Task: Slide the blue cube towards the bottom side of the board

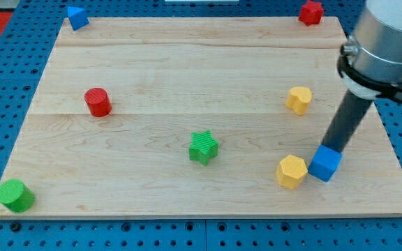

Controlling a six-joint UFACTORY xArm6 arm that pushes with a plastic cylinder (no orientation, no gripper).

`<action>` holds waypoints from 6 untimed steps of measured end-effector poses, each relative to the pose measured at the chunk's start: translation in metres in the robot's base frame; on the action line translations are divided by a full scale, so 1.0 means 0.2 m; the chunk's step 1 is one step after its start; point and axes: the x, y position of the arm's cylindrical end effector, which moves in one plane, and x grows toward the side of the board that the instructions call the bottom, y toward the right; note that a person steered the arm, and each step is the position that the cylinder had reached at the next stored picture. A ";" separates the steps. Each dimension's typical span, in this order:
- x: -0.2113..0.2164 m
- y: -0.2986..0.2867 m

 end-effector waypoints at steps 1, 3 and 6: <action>-0.11 0.00; -0.06 -0.12; 0.17 -0.16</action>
